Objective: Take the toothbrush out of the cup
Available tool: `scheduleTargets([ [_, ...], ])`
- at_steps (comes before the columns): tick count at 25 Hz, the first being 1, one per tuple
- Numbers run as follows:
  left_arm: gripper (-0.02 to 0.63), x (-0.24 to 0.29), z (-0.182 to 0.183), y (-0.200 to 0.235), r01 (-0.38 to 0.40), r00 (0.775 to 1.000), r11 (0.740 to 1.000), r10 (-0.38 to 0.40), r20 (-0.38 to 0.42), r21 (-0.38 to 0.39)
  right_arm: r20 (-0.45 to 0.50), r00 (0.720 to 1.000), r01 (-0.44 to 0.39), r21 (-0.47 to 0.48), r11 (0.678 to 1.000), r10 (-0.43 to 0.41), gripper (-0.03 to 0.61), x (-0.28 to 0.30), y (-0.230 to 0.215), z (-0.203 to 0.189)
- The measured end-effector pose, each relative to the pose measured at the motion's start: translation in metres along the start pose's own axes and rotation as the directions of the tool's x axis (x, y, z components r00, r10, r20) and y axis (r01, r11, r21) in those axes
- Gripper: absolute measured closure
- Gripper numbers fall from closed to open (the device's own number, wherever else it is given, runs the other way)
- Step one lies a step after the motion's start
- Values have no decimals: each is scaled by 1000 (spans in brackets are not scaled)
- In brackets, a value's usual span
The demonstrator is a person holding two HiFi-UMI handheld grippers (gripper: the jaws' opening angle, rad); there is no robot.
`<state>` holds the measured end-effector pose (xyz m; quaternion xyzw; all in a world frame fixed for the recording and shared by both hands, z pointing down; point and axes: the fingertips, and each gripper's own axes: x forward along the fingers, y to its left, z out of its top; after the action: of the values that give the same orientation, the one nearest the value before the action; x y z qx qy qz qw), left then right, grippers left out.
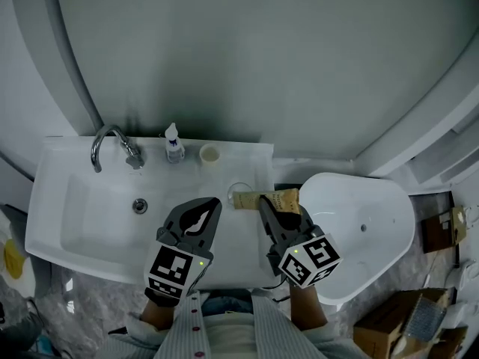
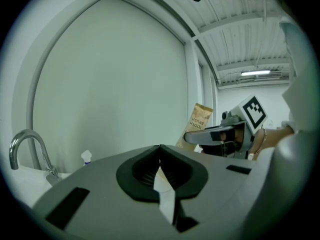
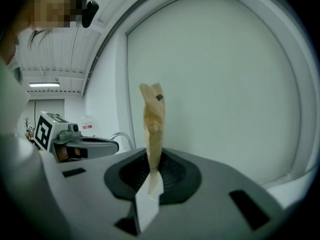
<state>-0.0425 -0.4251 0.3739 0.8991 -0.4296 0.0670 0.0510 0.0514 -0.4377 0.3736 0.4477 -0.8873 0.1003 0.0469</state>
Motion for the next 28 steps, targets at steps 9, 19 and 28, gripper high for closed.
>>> scheduleTargets([
  [9,597,-26,2,-57,13,1000,1000,-13,-18,2,33,998,-50,54,997,48,532,-57,24,6],
  [19,597,-37,0,-118,30,999,1000,-29,-25,10,49,996,-85,87,993,81,531,-112,29,-5],
  [28,597,-38,-2,-150,11,1000,1000,-10,-11,13,53,992,-120,57,991,117,531,-141,28,-13],
])
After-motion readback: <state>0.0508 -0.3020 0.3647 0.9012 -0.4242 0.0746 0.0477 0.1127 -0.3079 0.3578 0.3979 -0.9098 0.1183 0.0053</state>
